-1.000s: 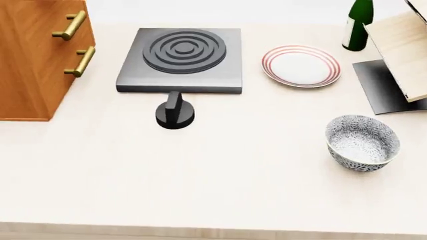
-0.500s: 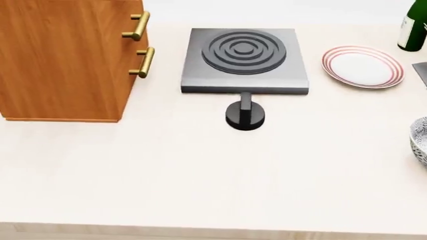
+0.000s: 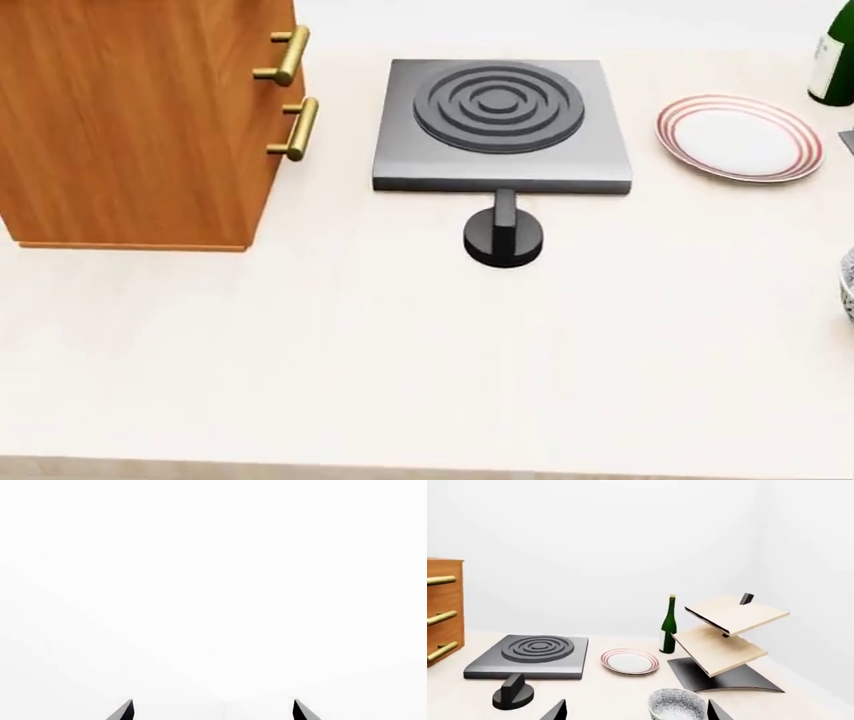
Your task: Put the bowl on the stove.
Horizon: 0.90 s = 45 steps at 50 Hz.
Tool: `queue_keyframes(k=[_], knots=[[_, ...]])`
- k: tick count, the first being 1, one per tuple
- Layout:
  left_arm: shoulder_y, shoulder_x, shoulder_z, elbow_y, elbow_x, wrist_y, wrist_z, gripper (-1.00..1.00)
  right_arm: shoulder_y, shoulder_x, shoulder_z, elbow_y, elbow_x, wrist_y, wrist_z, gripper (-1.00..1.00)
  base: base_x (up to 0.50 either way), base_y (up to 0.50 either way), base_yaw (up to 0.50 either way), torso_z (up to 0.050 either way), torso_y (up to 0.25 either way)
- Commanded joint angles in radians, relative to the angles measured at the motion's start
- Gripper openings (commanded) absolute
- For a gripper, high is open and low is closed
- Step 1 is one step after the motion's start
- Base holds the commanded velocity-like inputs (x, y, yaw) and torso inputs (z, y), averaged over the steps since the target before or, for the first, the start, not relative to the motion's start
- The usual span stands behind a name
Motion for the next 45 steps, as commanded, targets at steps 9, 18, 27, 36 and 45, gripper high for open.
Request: queue_keyframes(k=[9,18,27,36,45], knots=[[0.010,0.000,0.009,-0.004,0.008,0.000,0.016,1.00,-0.011,-0.008,0.009,-0.001,0.024,-0.011,-0.022,1.00,0.50,0.00,0.00,0.000,0.000],[0.010,-0.003,0.011,-0.002,0.008,0.001,0.015,1.00,-0.013,-0.008,0.002,0.002,0.014,-0.016,-0.021,1.00,0.50,0.00,0.00,0.000,0.000],[0.008,-0.004,0.015,-0.003,0.010,0.002,0.016,1.00,-0.014,-0.006,-0.008,0.005,0.005,-0.019,-0.020,1.00,0.50,0.00,0.00,0.000,0.000],[0.010,-0.006,0.015,-0.001,0.010,0.004,0.020,1.00,-0.020,-0.006,-0.018,0.008,-0.010,-0.027,-0.023,1.00,0.50,0.00,0.00,0.000,0.002],[0.016,-0.005,0.017,0.000,0.012,0.007,0.028,1.00,-0.023,-0.004,-0.022,0.006,-0.013,-0.027,-0.022,1.00,0.50,0.00,0.00,0.000,0.001]])
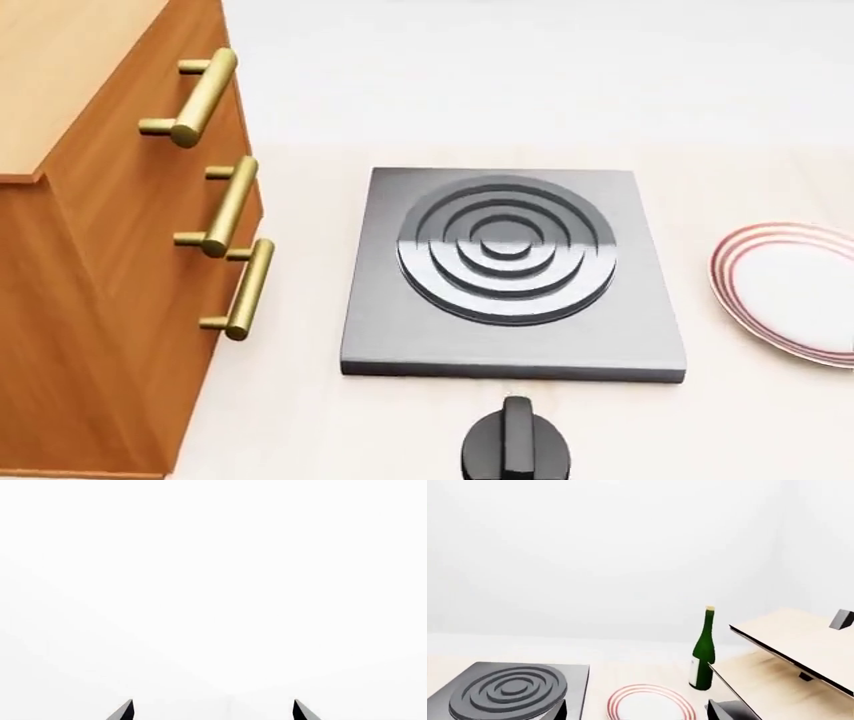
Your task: Put the bowl on the stove.
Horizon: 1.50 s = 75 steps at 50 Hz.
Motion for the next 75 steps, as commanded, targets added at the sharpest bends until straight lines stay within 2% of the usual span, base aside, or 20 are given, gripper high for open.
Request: queue_keyframes(k=[1,22,28,29,38,44,58,75], knots=[[0.006,-0.001,0.002,0.001,0.000,0.003,0.009,1.00,-0.004,0.001,-0.008,-0.001,-0.005,-0.002,0.001,1.00,0.50,0.00,0.00,0.000,0.000],[0.013,-0.003,0.008,0.002,0.004,0.007,0.025,1.00,0.011,0.017,-0.018,-0.003,0.007,0.012,0.016,1.00,0.50,0.00,0.00,0.000,0.001],[0.016,0.000,0.017,0.002,0.008,0.004,0.033,1.00,0.036,0.125,-0.017,-0.003,0.043,0.108,0.048,1.00,0.00,0.00,0.00,0.000,0.000],[0.016,-0.001,0.017,0.001,0.009,0.004,0.034,1.00,0.049,0.178,-0.020,0.012,0.069,0.165,0.064,1.00,0.00,0.00,0.00,0.000,0.000],[0.018,-0.001,0.018,-0.003,0.010,0.007,0.040,1.00,0.115,0.373,0.105,0.106,0.329,0.421,0.099,1.00,0.00,0.00,0.00,0.000,0.000],[0.018,-0.002,0.019,-0.003,0.011,0.008,0.042,1.00,0.015,0.459,0.172,0.134,0.351,0.501,-0.026,1.00,0.00,0.00,0.00,0.000,0.000],[0.019,-0.007,0.018,-0.003,0.010,0.011,0.038,1.00,-0.089,0.485,0.245,0.231,0.338,0.584,-0.126,1.00,0.00,0.00,0.00,0.000,0.000],[0.021,-0.011,0.021,-0.002,0.014,0.013,0.042,1.00,-0.162,0.422,0.262,0.274,0.264,0.559,-0.169,1.00,0.00,0.00,0.00,0.000,0.000]])
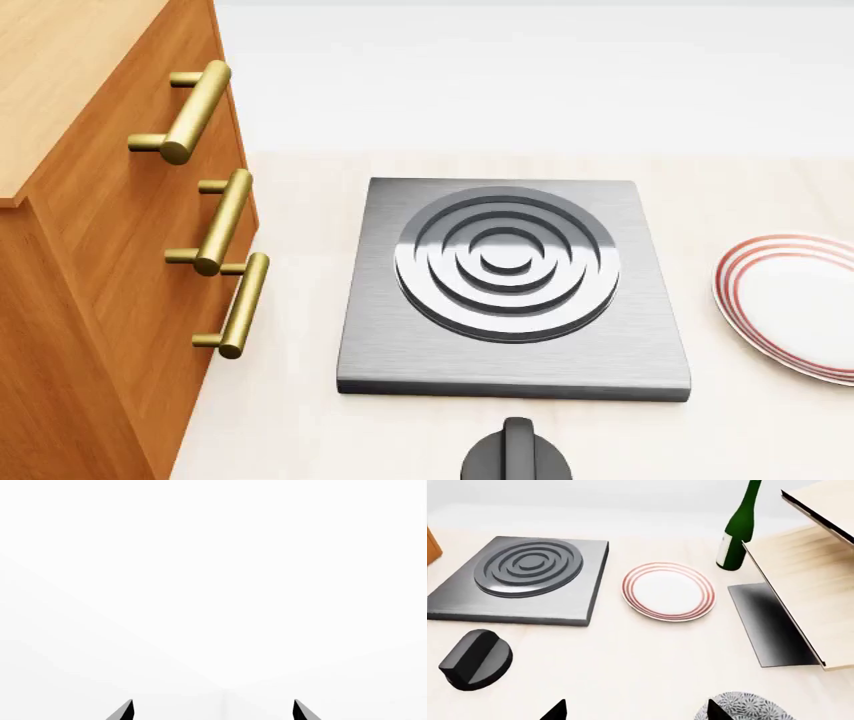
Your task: Put the bowl on the stove.
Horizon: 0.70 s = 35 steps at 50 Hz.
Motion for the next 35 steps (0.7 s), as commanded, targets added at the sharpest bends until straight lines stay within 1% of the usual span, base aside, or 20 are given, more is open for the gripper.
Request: queue_keyframes(k=[1,15,23,28,35], knots=[[0.002,-0.002,0.001,0.000,0.001,0.002,0.002,1.00,-0.038,-0.022,0.014,0.028,-0.026,0.003,-0.026,1.00,0.00,0.00,0.00,0.000,0.000],[0.008,-0.003,0.009,0.001,0.012,0.000,0.009,1.00,-0.052,-0.034,-0.004,0.053,-0.070,-0.015,-0.014,1.00,0.00,0.00,0.00,0.000,0.000],[0.011,-0.003,0.012,0.002,0.013,0.002,0.017,1.00,-0.053,-0.045,-0.044,0.072,-0.108,-0.044,-0.001,1.00,0.00,0.00,0.00,0.000,0.000],[0.013,-0.002,0.015,0.002,0.012,0.003,0.022,1.00,-0.014,-0.059,-0.138,0.102,-0.144,-0.086,0.046,1.00,0.00,0.00,0.00,0.000,0.000],[0.016,-0.005,0.011,0.002,0.009,0.007,0.024,1.00,0.030,-0.052,-0.201,0.136,-0.154,-0.093,0.081,1.00,0.00,0.00,0.00,0.000,0.000]])
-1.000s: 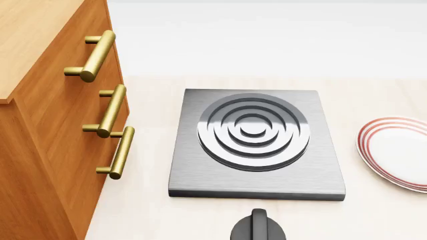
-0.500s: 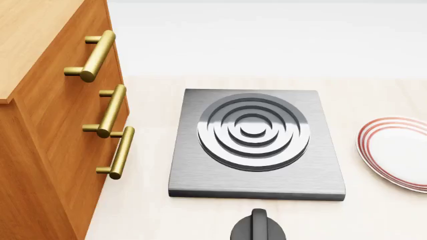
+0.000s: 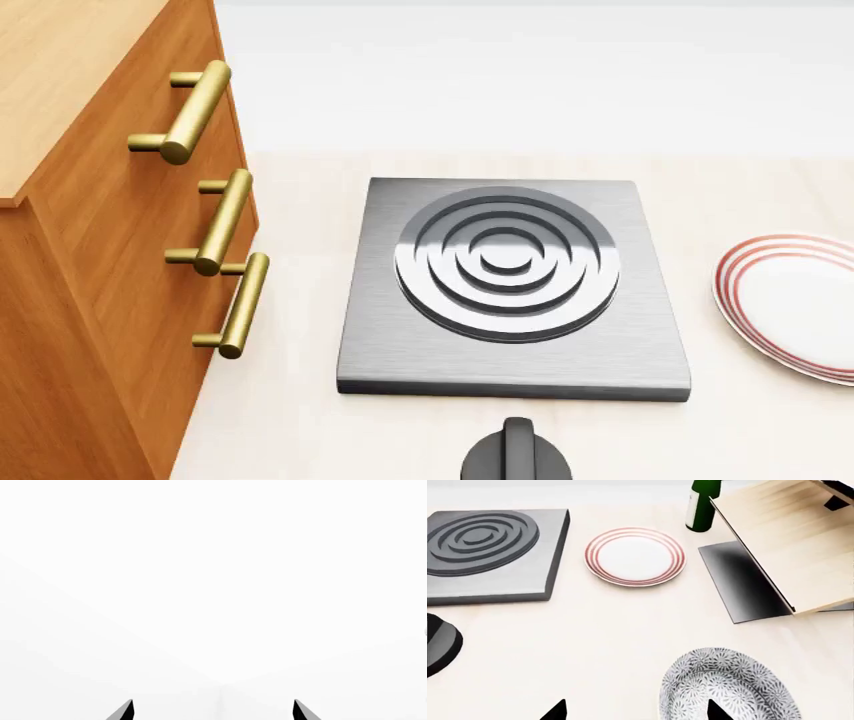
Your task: Put the bowl on the stove.
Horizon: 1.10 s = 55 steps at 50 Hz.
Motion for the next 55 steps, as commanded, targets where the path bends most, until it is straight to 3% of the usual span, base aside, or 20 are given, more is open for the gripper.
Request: queue_keyframes(k=[1,37,55], knots=[[0.003,-0.001,0.001,0.001,-0.001,0.004,0.007,1.00,0.056,-0.003,-0.112,0.052,-0.038,-0.035,0.054,1.00,0.00,0.00,0.00,0.000,0.000],[0.017,-0.001,0.019,0.006,0.005,0.009,0.033,1.00,0.319,-0.033,-0.485,0.301,-0.160,-0.153,0.184,1.00,0.00,0.00,0.00,0.000,0.000],[0.019,-0.001,0.029,0.004,0.009,0.011,0.042,1.00,0.355,-0.037,-0.561,0.403,-0.229,-0.187,0.217,1.00,0.00,0.00,0.00,0.000,0.000]])
